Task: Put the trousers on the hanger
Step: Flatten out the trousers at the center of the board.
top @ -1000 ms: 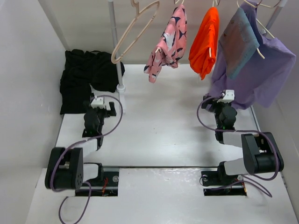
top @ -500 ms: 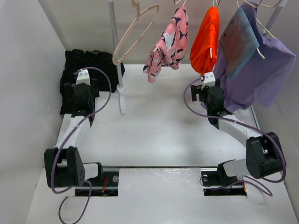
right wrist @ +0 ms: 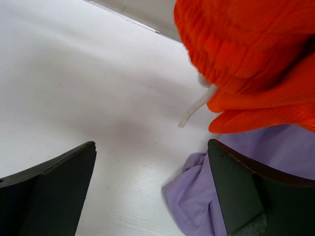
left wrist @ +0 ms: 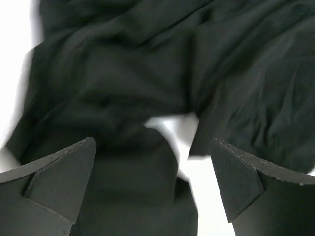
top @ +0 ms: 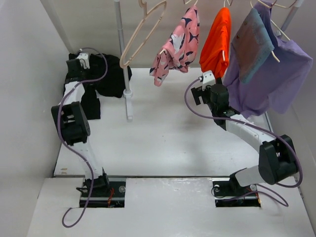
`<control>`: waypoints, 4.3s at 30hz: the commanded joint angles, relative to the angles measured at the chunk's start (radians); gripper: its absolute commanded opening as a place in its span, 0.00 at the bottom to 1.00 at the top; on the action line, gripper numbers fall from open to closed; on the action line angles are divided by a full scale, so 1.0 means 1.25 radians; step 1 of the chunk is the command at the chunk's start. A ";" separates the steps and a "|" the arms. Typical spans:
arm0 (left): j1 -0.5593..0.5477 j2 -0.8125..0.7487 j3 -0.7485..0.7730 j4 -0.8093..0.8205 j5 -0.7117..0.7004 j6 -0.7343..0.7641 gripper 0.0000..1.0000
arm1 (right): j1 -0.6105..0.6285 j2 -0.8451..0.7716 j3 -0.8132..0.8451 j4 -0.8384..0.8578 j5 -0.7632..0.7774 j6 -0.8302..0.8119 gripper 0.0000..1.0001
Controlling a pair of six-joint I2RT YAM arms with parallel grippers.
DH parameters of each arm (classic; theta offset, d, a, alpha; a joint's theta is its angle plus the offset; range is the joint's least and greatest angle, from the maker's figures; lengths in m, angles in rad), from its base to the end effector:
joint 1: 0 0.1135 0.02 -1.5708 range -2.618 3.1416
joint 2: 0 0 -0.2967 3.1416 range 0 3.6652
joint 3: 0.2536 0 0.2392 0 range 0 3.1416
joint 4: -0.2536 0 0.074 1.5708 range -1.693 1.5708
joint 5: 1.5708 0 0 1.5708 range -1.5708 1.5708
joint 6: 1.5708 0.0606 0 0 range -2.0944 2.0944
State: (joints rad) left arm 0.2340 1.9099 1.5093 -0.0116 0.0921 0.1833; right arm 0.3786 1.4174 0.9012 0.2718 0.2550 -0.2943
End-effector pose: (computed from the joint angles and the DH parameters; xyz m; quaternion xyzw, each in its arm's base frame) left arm 0.4667 0.1055 0.3044 0.0040 0.8363 0.0756 0.5430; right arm 0.3163 0.1094 0.3125 -0.1841 0.7637 -0.0744 0.6143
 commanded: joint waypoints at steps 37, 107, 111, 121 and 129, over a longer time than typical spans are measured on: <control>-0.060 -0.988 0.108 -0.893 0.690 0.624 0.00 | 0.339 -0.317 -0.094 -0.232 -0.294 0.138 1.00; -0.245 -0.812 -0.134 -0.731 0.890 0.706 0.00 | 0.399 -0.466 -0.112 -0.173 0.543 0.471 1.00; -0.245 -0.794 -0.200 -0.545 0.805 0.525 0.00 | 0.399 -0.508 -0.112 -0.182 0.081 0.283 1.00; -0.559 -0.624 -0.158 -0.423 0.406 0.401 0.00 | 0.473 -0.257 0.015 -0.167 -0.212 0.255 1.00; -0.581 -0.643 -0.182 -0.344 0.406 0.342 0.00 | 0.473 -0.172 -0.024 -0.157 -0.268 0.208 1.00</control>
State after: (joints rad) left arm -0.4900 1.1442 1.2732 -0.5289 0.6186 0.6590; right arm 0.9691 1.2198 0.8871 0.0162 -0.0101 -0.0109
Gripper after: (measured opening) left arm 0.007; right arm 0.994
